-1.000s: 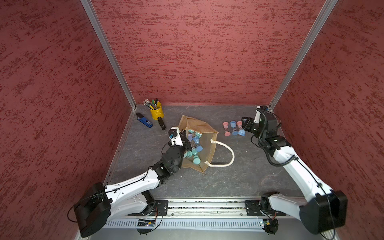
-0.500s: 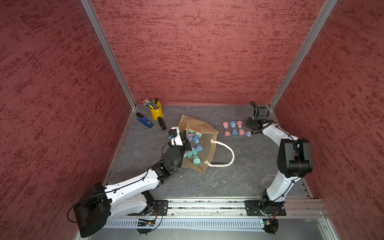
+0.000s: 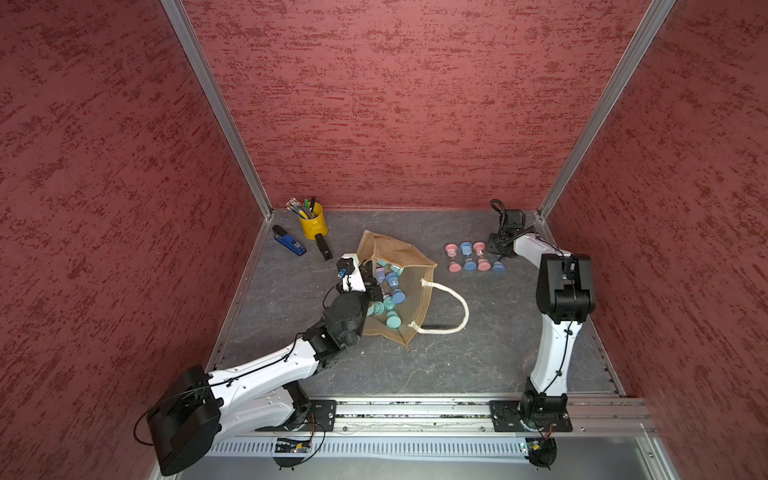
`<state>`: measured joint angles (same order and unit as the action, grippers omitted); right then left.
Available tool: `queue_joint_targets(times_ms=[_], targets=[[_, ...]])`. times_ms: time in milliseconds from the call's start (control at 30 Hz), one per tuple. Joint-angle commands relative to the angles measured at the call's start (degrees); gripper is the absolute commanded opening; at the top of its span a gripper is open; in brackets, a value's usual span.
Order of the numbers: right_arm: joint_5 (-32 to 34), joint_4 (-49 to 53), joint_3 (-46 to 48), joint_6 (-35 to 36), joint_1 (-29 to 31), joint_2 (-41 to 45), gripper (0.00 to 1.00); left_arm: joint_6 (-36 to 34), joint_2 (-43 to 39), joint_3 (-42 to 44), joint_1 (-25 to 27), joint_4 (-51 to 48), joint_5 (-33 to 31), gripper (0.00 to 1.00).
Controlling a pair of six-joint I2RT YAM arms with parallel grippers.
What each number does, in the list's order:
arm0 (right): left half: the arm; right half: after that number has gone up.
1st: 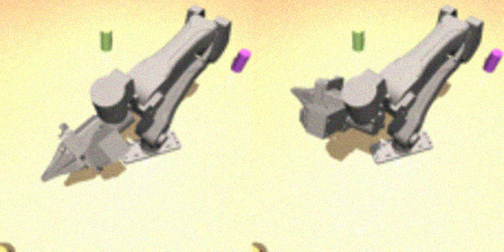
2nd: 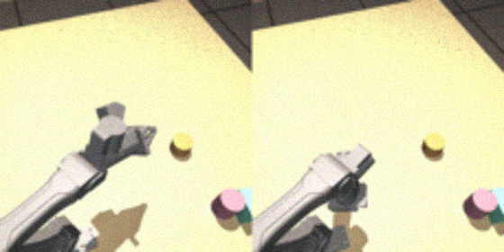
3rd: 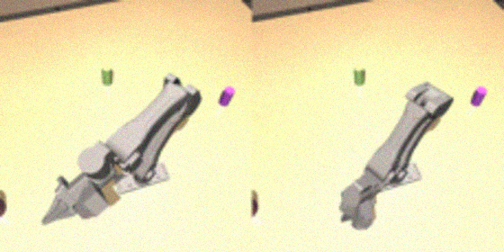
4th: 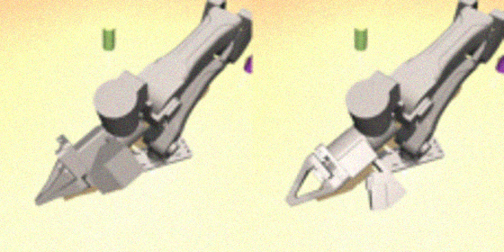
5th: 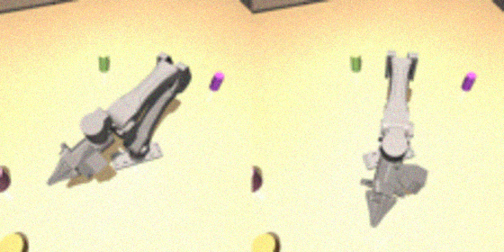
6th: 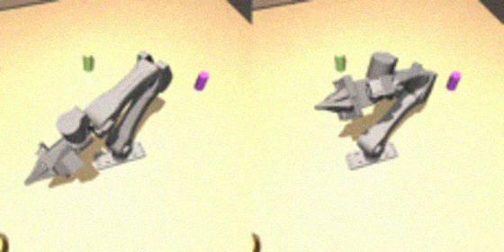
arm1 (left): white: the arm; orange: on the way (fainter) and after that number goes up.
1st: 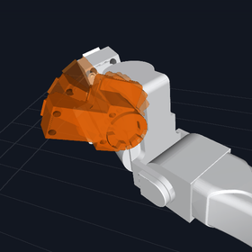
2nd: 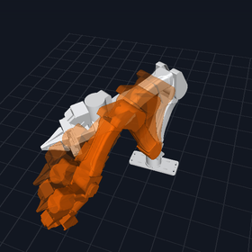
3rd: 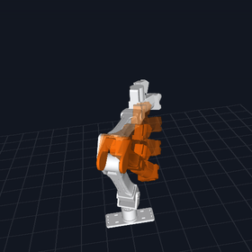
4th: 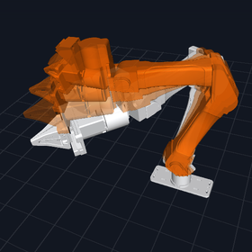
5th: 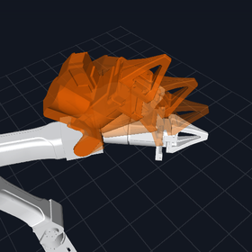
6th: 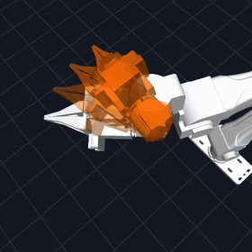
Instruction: 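Stand the blue timer at the end of the row and release, then reach the right gripper back into the bag while the left holds the rim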
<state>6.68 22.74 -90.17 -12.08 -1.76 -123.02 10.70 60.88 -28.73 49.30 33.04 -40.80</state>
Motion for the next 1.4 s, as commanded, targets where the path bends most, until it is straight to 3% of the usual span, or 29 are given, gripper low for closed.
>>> queue_joint_targets(times_ms=[0, 167, 300, 533, 667, 833, 967, 1100, 1200, 1233, 1367], targets=[[-3.14, 0.41, -1.38, 0.82, -0.09, 0.05, 0.55, -0.42, 1.08, 0.25, -0.17, -3.49, -0.57, 0.00], [-6.68, -1.47, 0.25, -0.85, -0.09, 2.82, 0.65, -0.33, 1.68, 0.26, -0.18, -3.22, 0.02, 0.00], [-7.09, -1.14, 1.57, -3.19, -0.13, 6.27, 0.65, -0.15, 1.87, 0.21, -0.17, -3.28, 0.32, 0.00], [-12.08, -12.11, 22.99, -14.41, 2.10, 33.21, 0.60, -0.13, 2.31, 0.08, -0.30, -3.28, 0.51, 0.00], [-14.88, -16.21, 32.59, -15.50, 10.23, 50.61, 0.60, 0.26, 2.77, -0.12, -0.34, -3.41, 0.89, 0.00], [-10.90, -16.38, 37.19, -12.15, 29.04, 63.74, 0.57, 0.85, 2.85, -0.71, -0.56, -4.15, 1.28, 0.00], [-10.63, -16.36, 35.90, -12.04, 45.77, 64.58, 0.57, 2.14, 2.91, -1.39, -0.70, -5.15, 1.86, 0.00], [-10.63, -16.36, 35.14, -12.04, 58.68, 58.56, 0.57, 3.88, 2.64, -2.58, -0.83, -8.44, 2.68, 0.00], [-10.63, -16.36, 35.87, -12.04, 62.69, 52.63, 0.57, 4.45, 2.01, -2.99, -0.78, -9.53, 3.58, 0.00], [9.54, -15.07, 36.40, -1.93, 63.22, 50.59, 0.50, 4.73, 1.59, -2.87, -0.78, -9.70, 3.91, 0.00], [9.19, -22.76, 41.00, -4.16, 63.39, 46.28, 0.49, 5.19, 0.00, -2.31, -0.80, -10.00, 5.76, 0.00]])
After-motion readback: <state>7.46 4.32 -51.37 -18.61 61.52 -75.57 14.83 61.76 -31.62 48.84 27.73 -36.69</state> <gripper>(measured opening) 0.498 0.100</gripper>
